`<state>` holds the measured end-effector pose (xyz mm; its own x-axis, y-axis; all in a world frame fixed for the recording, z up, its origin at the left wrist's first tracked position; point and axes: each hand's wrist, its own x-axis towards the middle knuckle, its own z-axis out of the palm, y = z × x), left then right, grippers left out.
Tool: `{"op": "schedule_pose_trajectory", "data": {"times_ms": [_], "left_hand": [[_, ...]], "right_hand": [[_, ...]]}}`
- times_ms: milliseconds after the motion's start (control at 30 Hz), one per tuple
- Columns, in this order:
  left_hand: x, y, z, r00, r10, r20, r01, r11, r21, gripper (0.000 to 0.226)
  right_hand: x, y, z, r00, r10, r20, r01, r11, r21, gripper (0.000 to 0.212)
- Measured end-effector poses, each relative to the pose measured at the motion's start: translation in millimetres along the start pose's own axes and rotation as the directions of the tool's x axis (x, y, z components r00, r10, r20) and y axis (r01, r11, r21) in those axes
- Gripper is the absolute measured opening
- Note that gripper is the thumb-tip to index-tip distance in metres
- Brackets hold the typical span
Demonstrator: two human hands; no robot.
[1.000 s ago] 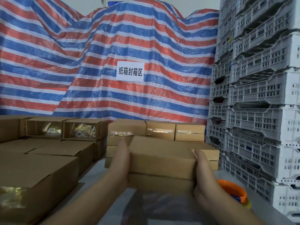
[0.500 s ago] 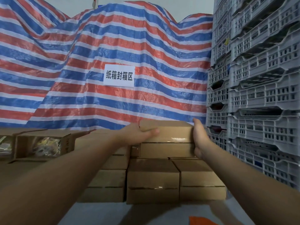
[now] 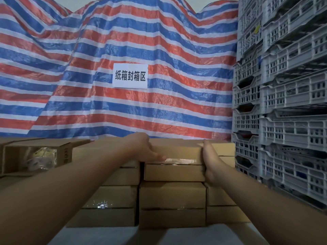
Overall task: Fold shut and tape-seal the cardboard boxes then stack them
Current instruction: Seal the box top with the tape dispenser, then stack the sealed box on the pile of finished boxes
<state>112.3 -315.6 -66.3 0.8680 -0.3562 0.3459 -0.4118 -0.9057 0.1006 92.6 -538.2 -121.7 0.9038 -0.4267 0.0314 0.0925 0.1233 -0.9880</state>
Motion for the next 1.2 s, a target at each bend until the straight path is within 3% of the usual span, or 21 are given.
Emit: {"op": "schedule_pose_trajectory", "data": {"times_ms": [233,433,533,700,800,900,1000,1100,1200], "left_hand": [[-20.9,-4.7,5.0,0.992,0.103,-0.075,-0.094,0.989,0.112,0.083],[-51.1,-5.4,-12.4,0.977,0.154,-0.147,-0.120,0.968,0.220,0.071],[-79.7,-9.5,-24.6,0.952,0.200,-0.234,-0.154,0.967,0.201,0.060],[-142.7,-19.2,-46.4,0.932,0.230,-0.279,-0.174,0.962,0.213,0.035],[-184.4,-31.4,-54.2,0.924,0.195,-0.327,-0.184,0.981,0.065,0.027],[-229.1,-39.3,-42.5,0.922,0.165,-0.350,-0.227,0.963,-0.146,0.021],[-270.5,-45.7,-15.5,0.915,0.138,-0.379,-0.232,0.949,-0.214,0.035],[-298.1,-53.4,15.7,0.933,0.118,-0.341,-0.199,0.957,-0.212,0.051],[-312.6,-63.5,40.3,0.961,0.073,-0.268,-0.160,0.935,-0.318,0.051]], "right_hand": [[-13.7,-2.0,5.1,0.998,-0.057,-0.006,0.057,0.998,-0.006,0.060],[-40.6,-19.0,4.8,0.999,0.029,-0.045,-0.037,0.985,-0.171,0.071],[-62.5,-34.2,0.8,0.973,-0.164,-0.165,0.084,0.910,-0.406,0.070],[-119.1,-49.6,-1.0,0.912,-0.383,-0.148,0.242,0.793,-0.559,0.050],[-165.8,-50.0,15.2,0.844,-0.525,-0.110,0.389,0.740,-0.549,0.033],[-215.2,-27.5,39.8,0.817,-0.573,-0.061,0.474,0.729,-0.494,0.034],[-259.5,22.8,62.6,0.802,-0.597,0.017,0.536,0.707,-0.461,0.043],[-286.3,77.0,77.0,0.829,-0.551,0.098,0.527,0.708,-0.470,0.051],[-294.3,111.9,87.6,0.868,-0.481,0.126,0.480,0.743,-0.467,0.052]]}}
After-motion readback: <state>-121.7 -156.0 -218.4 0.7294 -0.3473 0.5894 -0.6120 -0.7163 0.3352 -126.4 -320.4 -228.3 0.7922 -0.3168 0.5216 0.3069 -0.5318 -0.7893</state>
